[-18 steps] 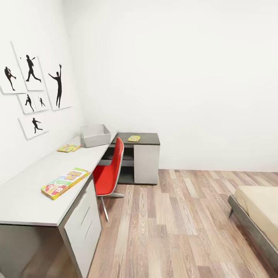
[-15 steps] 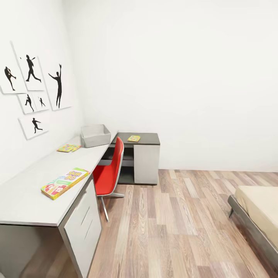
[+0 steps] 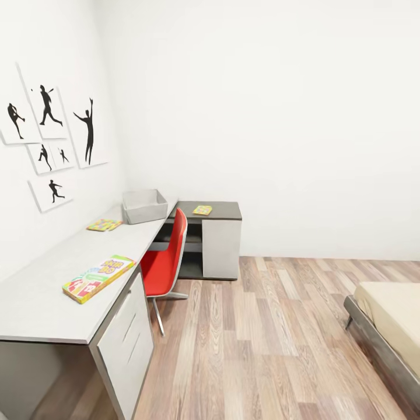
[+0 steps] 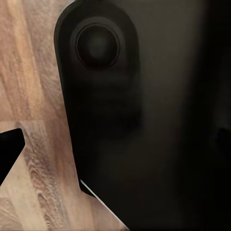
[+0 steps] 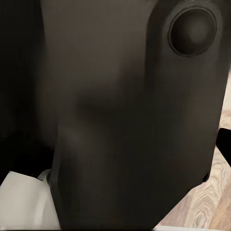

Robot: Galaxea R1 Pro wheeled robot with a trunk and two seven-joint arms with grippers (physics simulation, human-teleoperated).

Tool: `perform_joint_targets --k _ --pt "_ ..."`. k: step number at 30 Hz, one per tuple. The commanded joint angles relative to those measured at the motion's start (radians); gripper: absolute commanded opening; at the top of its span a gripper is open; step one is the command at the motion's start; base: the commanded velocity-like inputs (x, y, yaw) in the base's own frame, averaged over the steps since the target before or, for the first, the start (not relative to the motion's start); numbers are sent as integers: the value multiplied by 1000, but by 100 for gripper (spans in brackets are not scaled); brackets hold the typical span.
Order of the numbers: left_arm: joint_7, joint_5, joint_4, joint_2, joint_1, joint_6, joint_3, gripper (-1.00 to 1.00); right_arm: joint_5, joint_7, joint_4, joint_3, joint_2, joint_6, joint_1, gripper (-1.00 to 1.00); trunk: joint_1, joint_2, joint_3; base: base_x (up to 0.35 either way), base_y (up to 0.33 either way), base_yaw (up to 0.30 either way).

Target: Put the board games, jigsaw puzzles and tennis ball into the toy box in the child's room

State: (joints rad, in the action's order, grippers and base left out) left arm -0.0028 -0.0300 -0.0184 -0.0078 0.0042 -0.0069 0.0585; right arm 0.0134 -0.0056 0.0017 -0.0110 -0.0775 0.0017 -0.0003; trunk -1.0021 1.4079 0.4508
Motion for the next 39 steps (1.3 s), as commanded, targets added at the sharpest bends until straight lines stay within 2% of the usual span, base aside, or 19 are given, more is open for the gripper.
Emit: perform_joint_targets --k 1,26,39 --pt "-1 -3 -2 0 0 0 6 100 1 -1 0 -1 0 -1 0 100 4 -7 -3 0 0 0" --pt "2 -5 -2 0 0 -1 9 100 -3 -3 0 0 3 -7 0 100 100 -182 -81 0 0 0" --pt "3 -5 -5 1 0 -2 4 100 -10 -4 0 5 39 -6 0 100 150 -273 -122 0 0 0"
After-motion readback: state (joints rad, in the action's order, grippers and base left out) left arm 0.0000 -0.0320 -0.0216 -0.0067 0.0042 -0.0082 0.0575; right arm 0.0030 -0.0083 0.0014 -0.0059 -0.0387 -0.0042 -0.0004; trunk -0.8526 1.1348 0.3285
